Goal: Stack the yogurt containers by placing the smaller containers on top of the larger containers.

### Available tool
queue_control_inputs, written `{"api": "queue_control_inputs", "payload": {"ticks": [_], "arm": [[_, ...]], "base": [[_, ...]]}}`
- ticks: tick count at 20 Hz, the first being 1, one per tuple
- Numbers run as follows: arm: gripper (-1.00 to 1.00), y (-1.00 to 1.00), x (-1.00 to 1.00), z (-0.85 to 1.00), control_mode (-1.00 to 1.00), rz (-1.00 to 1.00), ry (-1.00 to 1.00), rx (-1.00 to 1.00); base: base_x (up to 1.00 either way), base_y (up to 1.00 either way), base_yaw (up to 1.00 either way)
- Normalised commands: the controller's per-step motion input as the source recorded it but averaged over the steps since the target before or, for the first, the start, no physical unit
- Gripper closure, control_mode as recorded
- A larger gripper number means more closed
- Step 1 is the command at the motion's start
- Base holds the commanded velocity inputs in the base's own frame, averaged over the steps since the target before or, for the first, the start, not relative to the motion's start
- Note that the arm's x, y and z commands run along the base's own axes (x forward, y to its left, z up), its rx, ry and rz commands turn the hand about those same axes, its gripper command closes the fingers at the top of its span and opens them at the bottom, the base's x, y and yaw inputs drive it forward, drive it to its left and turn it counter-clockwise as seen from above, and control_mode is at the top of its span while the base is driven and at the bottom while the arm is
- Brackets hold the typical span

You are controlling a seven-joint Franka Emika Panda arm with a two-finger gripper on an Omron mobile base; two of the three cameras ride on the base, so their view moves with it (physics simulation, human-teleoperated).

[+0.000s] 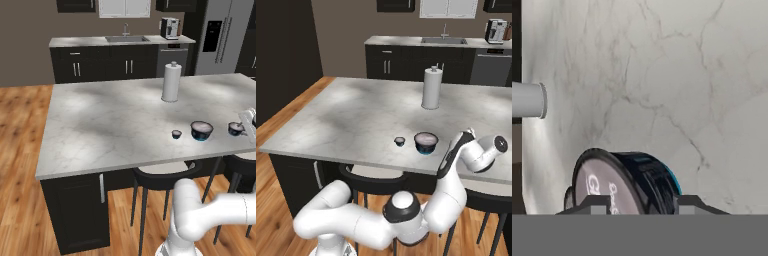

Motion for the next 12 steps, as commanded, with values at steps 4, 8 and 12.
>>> {"api": "queue_control_inputs", "payload": {"ticks": [4, 8, 12], "arm": [[1.0, 0.53, -0.04, 0.29, -1.0, 0.0, -0.02, 0.0], [1.0, 0.43, -0.13, 0.39, -1.0, 0.0, -0.02, 0.0], [1.0, 0.36, -0.23, 0.45, -1.0, 0.0, -0.05, 0.0]], "base": [[0.0, 0.0, 0.0], [0.0, 0.0, 0.0], [0.0, 0.0, 0.0]]}}
